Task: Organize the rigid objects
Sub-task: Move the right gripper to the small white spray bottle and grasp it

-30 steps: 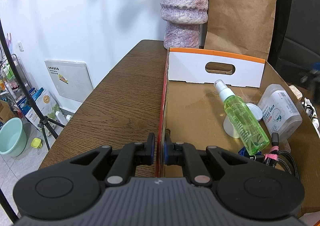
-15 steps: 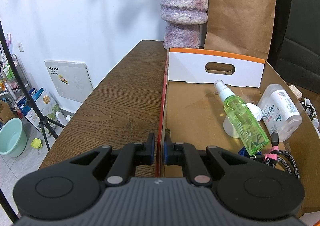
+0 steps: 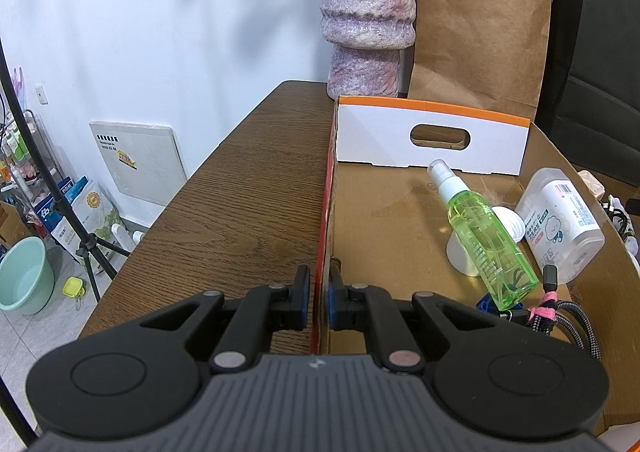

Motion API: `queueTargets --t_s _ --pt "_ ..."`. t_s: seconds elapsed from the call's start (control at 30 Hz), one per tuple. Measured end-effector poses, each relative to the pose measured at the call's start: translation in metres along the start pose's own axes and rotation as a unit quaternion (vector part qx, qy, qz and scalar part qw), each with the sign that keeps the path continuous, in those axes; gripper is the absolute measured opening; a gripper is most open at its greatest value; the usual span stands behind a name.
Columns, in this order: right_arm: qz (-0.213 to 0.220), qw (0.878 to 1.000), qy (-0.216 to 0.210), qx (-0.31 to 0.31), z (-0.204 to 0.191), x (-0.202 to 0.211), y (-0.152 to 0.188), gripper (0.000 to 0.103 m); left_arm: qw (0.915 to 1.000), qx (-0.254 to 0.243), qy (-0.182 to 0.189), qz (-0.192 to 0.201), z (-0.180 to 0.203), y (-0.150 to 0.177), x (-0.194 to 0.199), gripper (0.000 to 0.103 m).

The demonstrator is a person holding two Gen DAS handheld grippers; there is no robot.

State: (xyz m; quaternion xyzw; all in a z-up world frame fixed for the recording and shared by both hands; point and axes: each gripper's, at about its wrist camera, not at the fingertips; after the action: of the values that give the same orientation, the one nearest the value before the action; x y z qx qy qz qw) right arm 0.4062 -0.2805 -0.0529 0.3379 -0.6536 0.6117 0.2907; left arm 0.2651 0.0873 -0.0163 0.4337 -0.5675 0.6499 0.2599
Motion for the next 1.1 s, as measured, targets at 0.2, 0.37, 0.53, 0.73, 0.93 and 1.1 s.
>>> queueTargets --t_s 0.2,0.37,0.53,0.73,0.93,1.1 --pt "-0.008 1.0 -0.014 -0.002 0.0 -0.006 0.002 0.048 1.0 0.0 0.0 0.0 0.0 0.0 0.0 0.01" --pt "-0.016 1.0 -0.024 0.005 -0.004 -0.009 0.002 0.048 1.0 0.0 0.0 0.0 0.0 0.0 0.0 0.01" --pt "-0.024 0.999 -0.024 0.017 -0.01 -0.012 0.003 0.047 1.0 0.0 0.0 0.0 0.0 0.0 0.0 0.01" --pt "-0.041 0.998 -0.005 0.041 -0.019 -0.02 0.01 0.036 1.0 0.0 0.0 0.0 0.0 0.0 0.0 0.01" --pt "-0.039 0.998 -0.004 0.04 -0.019 -0.018 0.011 0.031 1.0 0.0 0.0 0.0 0.0 0.0 0.0 0.01" --pt "-0.032 0.999 -0.005 0.038 -0.018 -0.015 0.01 0.03 1.0 0.0 0.0 0.0 0.0 0.0 0.0 0.01"
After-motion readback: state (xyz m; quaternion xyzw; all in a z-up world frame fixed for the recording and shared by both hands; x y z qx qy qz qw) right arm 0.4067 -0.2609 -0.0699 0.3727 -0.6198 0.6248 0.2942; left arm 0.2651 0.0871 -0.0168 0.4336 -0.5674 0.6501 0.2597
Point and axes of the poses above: each gripper's, at about its wrist camera, not at the fingertips, and x roughly against the way its jaws point, z to its right, y to its underside, and after that the axes turned 14 degrees about -z, right-handed
